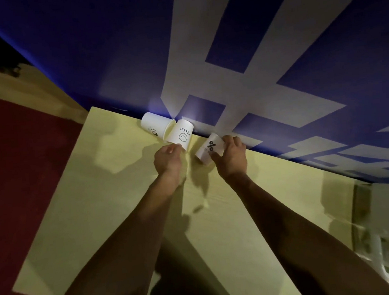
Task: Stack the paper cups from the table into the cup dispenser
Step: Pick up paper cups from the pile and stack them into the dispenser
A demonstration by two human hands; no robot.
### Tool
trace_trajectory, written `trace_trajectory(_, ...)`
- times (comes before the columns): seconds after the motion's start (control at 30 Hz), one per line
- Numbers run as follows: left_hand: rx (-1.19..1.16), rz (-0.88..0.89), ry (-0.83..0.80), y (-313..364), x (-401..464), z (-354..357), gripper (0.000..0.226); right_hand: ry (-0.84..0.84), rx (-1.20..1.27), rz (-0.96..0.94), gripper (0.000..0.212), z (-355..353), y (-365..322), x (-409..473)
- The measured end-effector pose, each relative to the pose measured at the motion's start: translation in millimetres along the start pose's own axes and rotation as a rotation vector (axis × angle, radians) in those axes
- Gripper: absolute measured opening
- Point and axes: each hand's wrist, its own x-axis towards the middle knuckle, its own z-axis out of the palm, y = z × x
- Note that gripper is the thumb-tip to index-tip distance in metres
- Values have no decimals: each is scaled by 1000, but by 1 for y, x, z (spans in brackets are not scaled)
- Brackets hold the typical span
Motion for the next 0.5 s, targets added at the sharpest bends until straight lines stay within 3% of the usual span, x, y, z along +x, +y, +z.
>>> trace_trajectory(0.13,148,112,-38,7,0,2,12,53,1,-54,30,-3,-8,-4)
trace_trajectory(0.37,1092,802,15,15,-34,-25,22,164,-227,-283,17,-11,1,-31)
trace_trajectory(0.5,1320,827,-63,7,-42,-29,28,125,-290,-309,23,-8,12,-40)
